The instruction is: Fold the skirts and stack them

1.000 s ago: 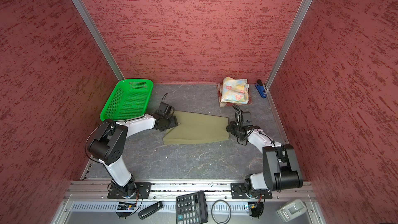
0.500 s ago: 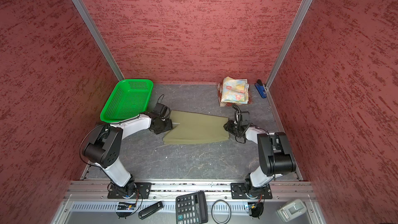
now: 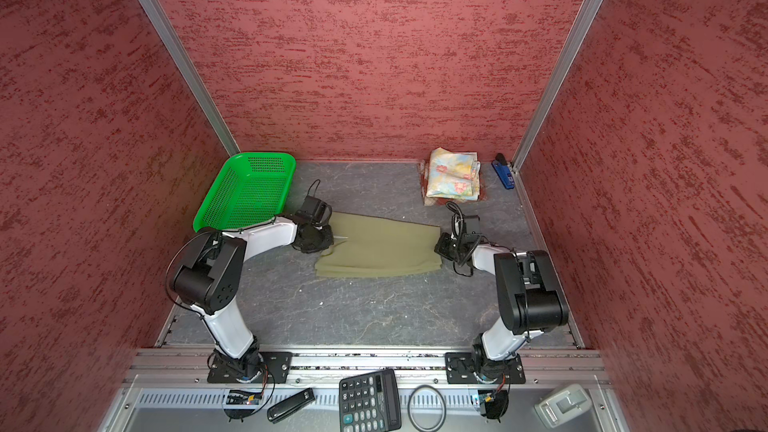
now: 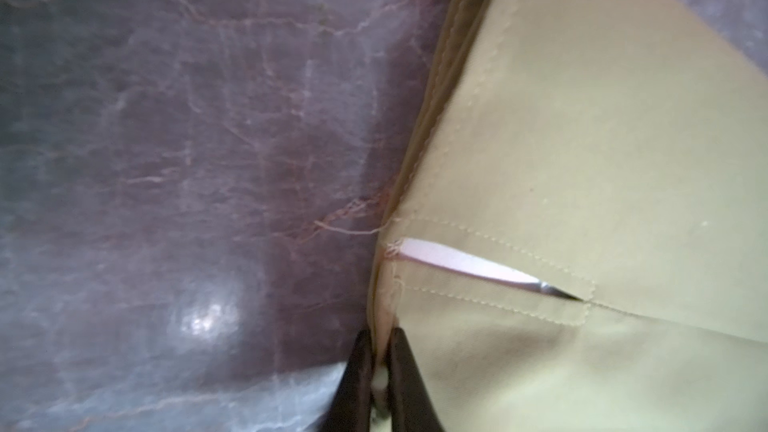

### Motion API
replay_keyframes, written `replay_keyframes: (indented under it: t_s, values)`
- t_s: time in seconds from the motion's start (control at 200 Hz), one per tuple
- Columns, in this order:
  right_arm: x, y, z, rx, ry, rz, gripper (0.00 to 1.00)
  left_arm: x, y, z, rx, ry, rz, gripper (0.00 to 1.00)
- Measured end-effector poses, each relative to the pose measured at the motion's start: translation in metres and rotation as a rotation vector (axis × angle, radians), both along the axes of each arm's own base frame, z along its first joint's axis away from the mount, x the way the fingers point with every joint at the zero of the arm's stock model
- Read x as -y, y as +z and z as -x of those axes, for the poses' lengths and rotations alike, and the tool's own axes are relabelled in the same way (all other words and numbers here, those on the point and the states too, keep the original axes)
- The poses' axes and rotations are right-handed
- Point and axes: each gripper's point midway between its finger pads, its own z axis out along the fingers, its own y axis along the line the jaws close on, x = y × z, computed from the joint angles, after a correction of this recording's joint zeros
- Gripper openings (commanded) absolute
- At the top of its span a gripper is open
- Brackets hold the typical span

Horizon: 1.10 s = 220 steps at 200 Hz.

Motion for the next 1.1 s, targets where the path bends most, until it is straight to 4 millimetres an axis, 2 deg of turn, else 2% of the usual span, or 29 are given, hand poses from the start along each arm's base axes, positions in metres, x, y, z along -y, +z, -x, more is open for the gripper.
replay_keyframes:
  t_s: [0.11,0.18,0.275,0.456,0.586,0.716,0.917,0.987,1.102]
  values:
    - [0.001,0.005,0.002,-0.002,-0.002,0.012,0.0,0.008,0.0,-0.002,0.016,-0.014,0.006,0.03]
    - [0.003,0.016,0.004,0.007,-0.008,0.026,0.0,0.017,0.0,-0.004,0.031,-0.026,0.022,0.02]
    - [0.004,0.042,0.0,0.048,-0.014,0.05,0.0,0.028,0.0,-0.005,0.044,-0.038,0.047,0.02]
    - [-0.006,0.106,-0.01,0.176,-0.006,0.079,0.0,0.041,0.0,-0.007,0.067,-0.054,0.092,0.01]
    - [-0.022,0.127,-0.008,0.198,0.018,0.107,0.0,0.046,0.0,-0.007,0.077,-0.061,0.118,0.01]
    - [-0.051,0.142,-0.004,0.196,0.062,0.129,0.0,0.049,0.0,-0.007,0.086,-0.061,0.139,0.0]
    - [-0.119,0.164,-0.011,0.196,0.139,0.132,0.0,0.059,0.0,-0.007,0.109,-0.076,0.181,0.0]
    - [-0.143,0.162,-0.014,0.182,0.156,0.138,0.0,0.062,0.0,-0.007,0.117,-0.081,0.198,0.0]
    - [-0.182,0.145,-0.015,0.133,0.185,0.164,0.0,0.064,-0.001,-0.008,0.128,-0.084,0.217,0.0]
